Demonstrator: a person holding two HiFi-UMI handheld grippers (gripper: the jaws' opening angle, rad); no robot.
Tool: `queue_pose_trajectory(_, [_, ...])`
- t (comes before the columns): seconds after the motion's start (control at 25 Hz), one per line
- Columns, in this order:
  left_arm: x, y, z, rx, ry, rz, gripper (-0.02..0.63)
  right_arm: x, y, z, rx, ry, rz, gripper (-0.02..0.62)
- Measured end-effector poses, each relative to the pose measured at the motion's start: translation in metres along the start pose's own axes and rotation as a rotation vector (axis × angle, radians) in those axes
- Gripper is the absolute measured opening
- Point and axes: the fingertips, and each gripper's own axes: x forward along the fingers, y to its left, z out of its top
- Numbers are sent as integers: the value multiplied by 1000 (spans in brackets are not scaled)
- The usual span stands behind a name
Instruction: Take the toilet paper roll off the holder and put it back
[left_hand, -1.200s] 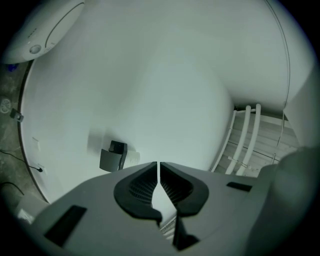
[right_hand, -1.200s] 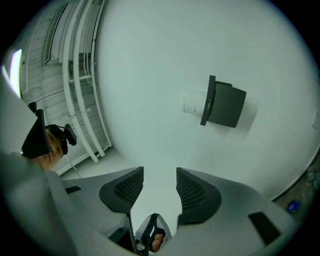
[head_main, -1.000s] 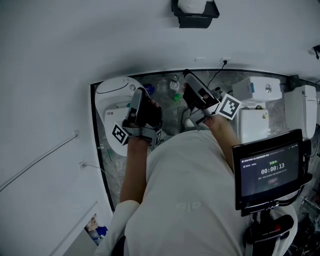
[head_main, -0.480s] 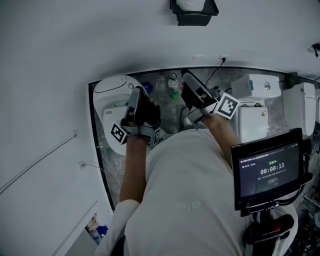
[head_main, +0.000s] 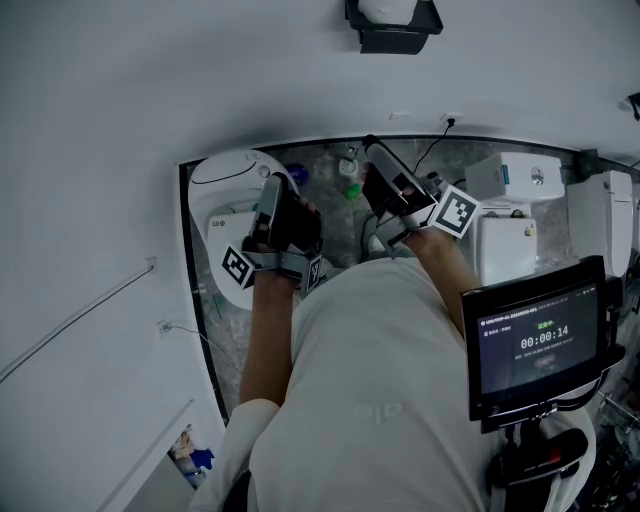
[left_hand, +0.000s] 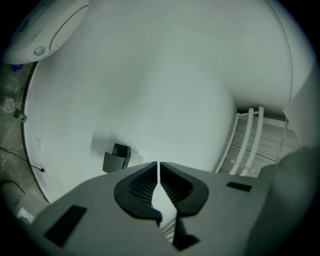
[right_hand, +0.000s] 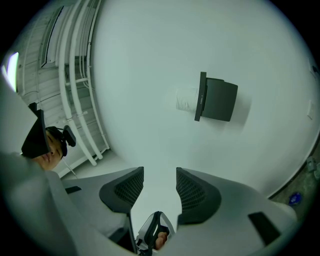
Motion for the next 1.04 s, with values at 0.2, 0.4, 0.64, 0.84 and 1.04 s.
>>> queue_pose_trajectory(0.2, [0,-1,-1,-1,-1,0,6,0,-6,-8,-63,55,-48,207])
queue_pose_trajectory(0.4, [-1,-1,-1,-4,-4,3,6,0,-7,-8,-17,37,-37,207])
queue_pose_trajectory(0.64, [-1,0,-1,4,0,5,6,0,-7,-8,-13,34,-37,207])
queue_pose_trajectory(0.84, [0,0,0,8,2,5,6,1,-8,-8,-15,37,-35,207])
queue_pose_trajectory(1.04, [-1,0,-1,9,9,6,6,-1,-9,-8,-20,36,-39,207])
